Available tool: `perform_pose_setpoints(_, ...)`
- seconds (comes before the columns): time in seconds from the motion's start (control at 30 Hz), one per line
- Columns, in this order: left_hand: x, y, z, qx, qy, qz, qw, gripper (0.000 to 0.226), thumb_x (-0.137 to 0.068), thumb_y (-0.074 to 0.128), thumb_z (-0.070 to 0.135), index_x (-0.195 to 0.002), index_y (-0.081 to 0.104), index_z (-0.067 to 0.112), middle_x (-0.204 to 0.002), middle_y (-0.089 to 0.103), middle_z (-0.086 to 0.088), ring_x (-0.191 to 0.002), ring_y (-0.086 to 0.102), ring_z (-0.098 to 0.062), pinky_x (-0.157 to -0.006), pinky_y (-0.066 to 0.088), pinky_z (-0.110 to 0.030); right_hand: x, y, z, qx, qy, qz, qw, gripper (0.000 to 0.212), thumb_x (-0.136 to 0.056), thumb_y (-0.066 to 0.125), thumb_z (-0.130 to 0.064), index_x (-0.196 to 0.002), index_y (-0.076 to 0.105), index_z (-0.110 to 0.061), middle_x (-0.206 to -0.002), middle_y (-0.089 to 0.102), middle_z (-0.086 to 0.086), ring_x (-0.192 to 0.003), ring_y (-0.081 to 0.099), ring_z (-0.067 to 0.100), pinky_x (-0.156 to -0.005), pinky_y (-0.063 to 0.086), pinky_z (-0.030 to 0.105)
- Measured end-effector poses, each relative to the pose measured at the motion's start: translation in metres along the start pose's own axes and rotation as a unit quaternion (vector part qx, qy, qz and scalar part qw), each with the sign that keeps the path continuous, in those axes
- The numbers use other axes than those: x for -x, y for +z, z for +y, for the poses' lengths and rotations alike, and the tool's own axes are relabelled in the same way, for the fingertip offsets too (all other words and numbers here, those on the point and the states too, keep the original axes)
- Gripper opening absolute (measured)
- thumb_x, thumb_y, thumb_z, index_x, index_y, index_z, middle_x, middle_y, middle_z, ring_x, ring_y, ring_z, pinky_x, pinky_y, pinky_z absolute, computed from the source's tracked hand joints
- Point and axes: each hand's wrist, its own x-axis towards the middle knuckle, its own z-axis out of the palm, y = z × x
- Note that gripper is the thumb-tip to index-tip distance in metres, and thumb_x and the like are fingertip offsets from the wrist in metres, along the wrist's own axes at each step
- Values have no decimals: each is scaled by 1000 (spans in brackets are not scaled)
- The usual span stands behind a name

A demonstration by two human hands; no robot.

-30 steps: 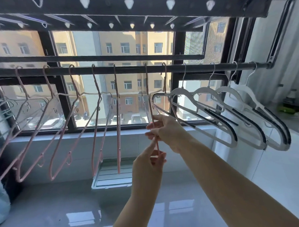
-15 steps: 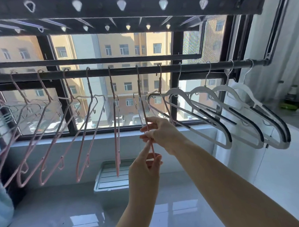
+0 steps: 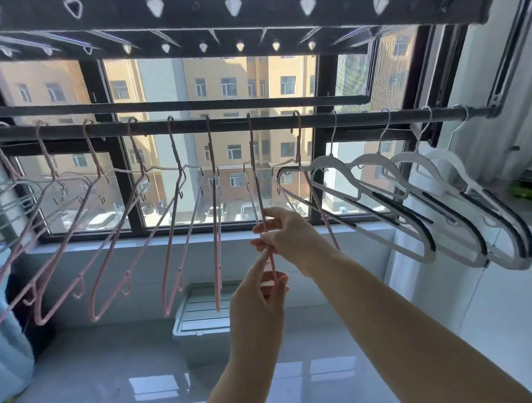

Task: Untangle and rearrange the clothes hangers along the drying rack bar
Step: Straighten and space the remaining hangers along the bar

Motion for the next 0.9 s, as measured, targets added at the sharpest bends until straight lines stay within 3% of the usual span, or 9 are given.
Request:
perform_pose_setpoints(0.07,2,2,0,-4,6,10,1000,44,-80,65,13,-122,52,21,-89,60,16,-74,59,10,-67,43,-1,8,-2,-5,133,-17,20,991,48,-92,52,-13,-136,34,-6,-125,53,9,-105,56,20,-83,50,24)
perform_pose_setpoints(0.17,6,5,3,-59,49,54,996,52,-74,72,11,-121,51,12,-104,53,2,-89,56,-6,-86,46,-22,24,-21,-12,230,-108,107,961,54,-90,56,-21,-138,34,-16,-139,44,6,-124,46,21,-105,40,37)
perform_pose_setpoints(0.23,7,8,8,-115,82,89,986,56,-71,75,15,-121,50,10,-110,53,-5,-103,47,-13,-93,35,-27,34,-43,-16,225,-160,167,946,47,-88,58,-18,-132,43,-17,-136,47,5,-120,49,17,-101,41,28)
perform_pose_setpoints(0.3,9,12,18,-124,106,89,983,55,-73,73,20,-123,50,12,-114,52,-4,-106,39,-7,-94,31,-27,38,-63,-11,215,-139,184,949,42,-88,58,-16,-129,48,-15,-128,52,2,-109,50,11,-88,41,19)
perform_pose_setpoints(0.4,8,21,34,-60,105,9,993,48,-77,69,22,-122,52,19,-108,52,8,-96,50,-5,-88,43,-27,37,-76,9,144,-23,132,980,40,-89,56,-15,-128,48,-12,-122,57,3,-105,55,16,-90,46,27)
perform_pose_setpoints(0.5,6,33,40,-43,82,-81,992,43,-78,68,24,-118,53,27,-98,51,19,-79,50,8,-73,45,-13,34,-78,26,-13,42,80,996,38,-89,54,-6,-126,48,-3,-115,60,14,-101,60,25,-88,51,35)
perform_pose_setpoints(0.63,6,45,35,-34,59,-124,990,37,-77,70,25,-111,55,28,-84,54,24,-78,55,7,-71,45,-9,34,-82,33,-147,43,55,987,33,-88,49,5,-120,50,-2,-102,64,12,-93,64,21,-79,54,28)
perform_pose_setpoints(0.73,7,48,33,-39,52,-128,990,34,-76,70,25,-108,56,25,-76,54,24,-77,58,4,-75,51,-16,32,-80,35,-179,31,61,981,35,-87,49,9,-120,51,0,-96,66,11,-87,66,19,-74,56,25)
perform_pose_setpoints(0.9,8,48,31,-19,57,-102,993,30,-75,72,19,-102,59,23,-65,55,26,-65,59,10,-70,49,-8,27,-75,36,-207,22,66,976,34,-86,49,11,-118,53,0,-92,66,11,-81,67,18,-72,58,24)
